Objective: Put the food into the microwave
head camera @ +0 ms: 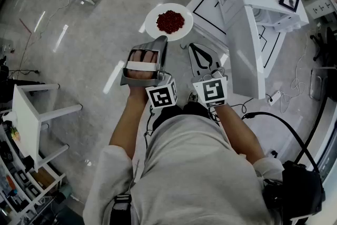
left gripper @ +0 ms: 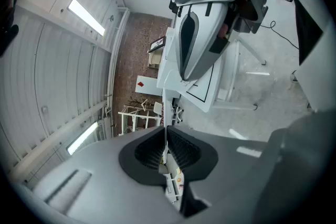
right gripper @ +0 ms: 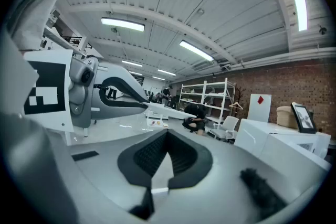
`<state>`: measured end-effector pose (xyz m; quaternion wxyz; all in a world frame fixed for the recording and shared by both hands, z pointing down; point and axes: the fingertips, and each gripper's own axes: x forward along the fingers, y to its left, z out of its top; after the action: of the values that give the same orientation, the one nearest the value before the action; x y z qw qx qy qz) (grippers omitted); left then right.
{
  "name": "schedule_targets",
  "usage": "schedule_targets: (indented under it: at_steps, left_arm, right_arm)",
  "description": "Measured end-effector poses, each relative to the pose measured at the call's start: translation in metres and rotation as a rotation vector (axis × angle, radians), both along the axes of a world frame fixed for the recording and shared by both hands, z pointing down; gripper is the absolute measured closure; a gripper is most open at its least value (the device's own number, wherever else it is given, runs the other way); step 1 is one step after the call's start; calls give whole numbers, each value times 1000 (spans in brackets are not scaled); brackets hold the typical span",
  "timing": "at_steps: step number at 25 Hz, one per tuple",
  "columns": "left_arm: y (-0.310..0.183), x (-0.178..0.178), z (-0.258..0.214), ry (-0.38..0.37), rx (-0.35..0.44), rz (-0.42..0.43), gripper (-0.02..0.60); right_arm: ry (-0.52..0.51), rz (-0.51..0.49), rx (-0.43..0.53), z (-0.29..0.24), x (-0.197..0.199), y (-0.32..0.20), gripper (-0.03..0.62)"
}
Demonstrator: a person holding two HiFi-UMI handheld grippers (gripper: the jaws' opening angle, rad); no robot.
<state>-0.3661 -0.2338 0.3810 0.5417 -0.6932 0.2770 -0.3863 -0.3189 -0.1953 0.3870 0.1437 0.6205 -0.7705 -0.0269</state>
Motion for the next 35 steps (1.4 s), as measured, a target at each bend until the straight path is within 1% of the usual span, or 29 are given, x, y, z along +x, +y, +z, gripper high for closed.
schedule_targets:
  at_steps: [9, 14, 21, 25, 27, 31, 35]
  left_arm:
    - [-3, -6, 3, 7, -8, 8, 557]
    - [-5, -13, 5, 7, -10, 10, 557]
    - [-9, -21, 8, 23, -9, 37, 557]
    - [-12, -22, 6, 26, 6, 79, 557]
    - [-12, -19, 6, 25, 16, 115, 557]
    - [-8, -6, 4, 26, 45, 195, 557]
    - [2, 13, 3, 32, 66, 257, 557]
  right_arm:
    - [-19, 17, -7, 3, -6, -4, 583]
    - [-7, 25, -11, 5, -12, -3, 583]
    - [22, 60, -23, 6, -19, 2, 583]
    - [53, 85, -33, 5, -21, 7, 583]
    - [88, 108, -41, 3, -19, 13, 583]
    - [156, 161, -42, -7, -8, 28, 583]
    - [175, 223, -30, -15, 9, 41, 583]
